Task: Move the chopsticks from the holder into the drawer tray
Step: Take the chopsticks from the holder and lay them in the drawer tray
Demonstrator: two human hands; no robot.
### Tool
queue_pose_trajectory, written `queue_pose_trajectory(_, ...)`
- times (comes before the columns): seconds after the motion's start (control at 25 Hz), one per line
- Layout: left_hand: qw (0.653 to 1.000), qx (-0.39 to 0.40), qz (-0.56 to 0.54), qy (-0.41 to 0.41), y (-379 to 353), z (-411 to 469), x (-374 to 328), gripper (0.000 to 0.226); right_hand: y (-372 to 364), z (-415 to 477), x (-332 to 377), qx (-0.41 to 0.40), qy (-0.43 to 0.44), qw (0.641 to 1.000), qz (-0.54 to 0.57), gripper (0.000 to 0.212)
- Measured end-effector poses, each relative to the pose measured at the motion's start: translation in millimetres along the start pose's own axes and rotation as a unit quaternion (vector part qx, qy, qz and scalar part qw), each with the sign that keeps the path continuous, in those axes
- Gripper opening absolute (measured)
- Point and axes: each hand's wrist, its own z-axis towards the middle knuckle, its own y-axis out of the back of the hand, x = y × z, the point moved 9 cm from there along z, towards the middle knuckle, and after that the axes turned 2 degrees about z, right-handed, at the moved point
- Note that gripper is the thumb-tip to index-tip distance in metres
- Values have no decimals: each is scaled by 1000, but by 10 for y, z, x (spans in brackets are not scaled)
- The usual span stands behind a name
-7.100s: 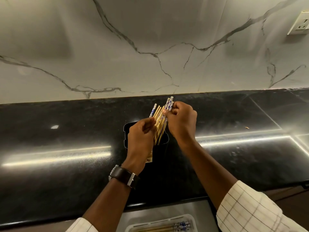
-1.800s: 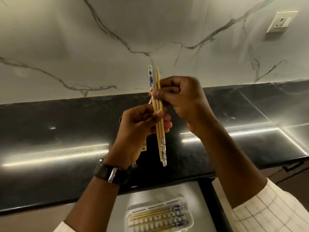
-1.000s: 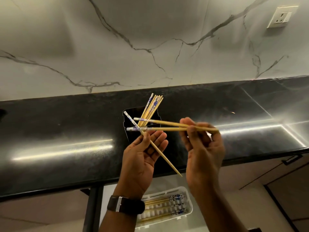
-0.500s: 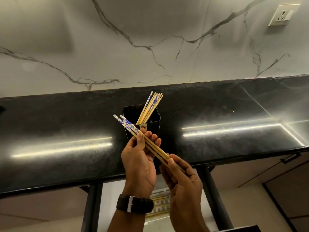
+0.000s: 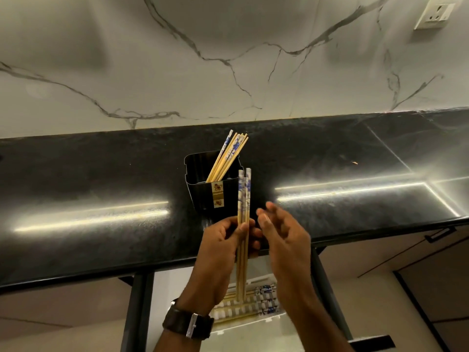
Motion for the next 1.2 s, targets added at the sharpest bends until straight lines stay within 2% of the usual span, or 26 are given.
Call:
queue_pose_trajectory(0.08,998,35,48,8,-49,-19,47,22,-61,219,195,55,0,998,4,32)
queue_pose_trajectory(0.24,995,62,77,16,-74,-22,88,21,-162,389,328,169,-9,985,-23,22)
queue_pose_trajectory(0.4,994,76,82,18,-67,-30,142,21,-118,387,271,186,-27,982,-28,19)
queue_pose_trajectory(0.6,994,74,79,21,-61,-35,207,22,-110,392,263,202,-4,973,-110,11)
queue_pose_trajectory(0.76,993,87,77,22,-67,-28,158,23,-102,392,274,188,-25,980,-63,13)
queue_pose_trajectory(0.88,992,90,86,22,-45,-7,99,22,-141,355,263,211,-42,973,-79,13)
queue_pose_trajectory(1.04,990,92,101,25,-16,16,82,23,-117,362,145,174,-71,982,-23,16)
queue_pose_trajectory(1.12,984,84,150,41,59,-17,160,22,-23,396,-4,111,-106,987,53,18)
queue_pose_trajectory(1.2,973,59,216,55,245,-92,276,19,169,440,-229,9,-155,979,133,15)
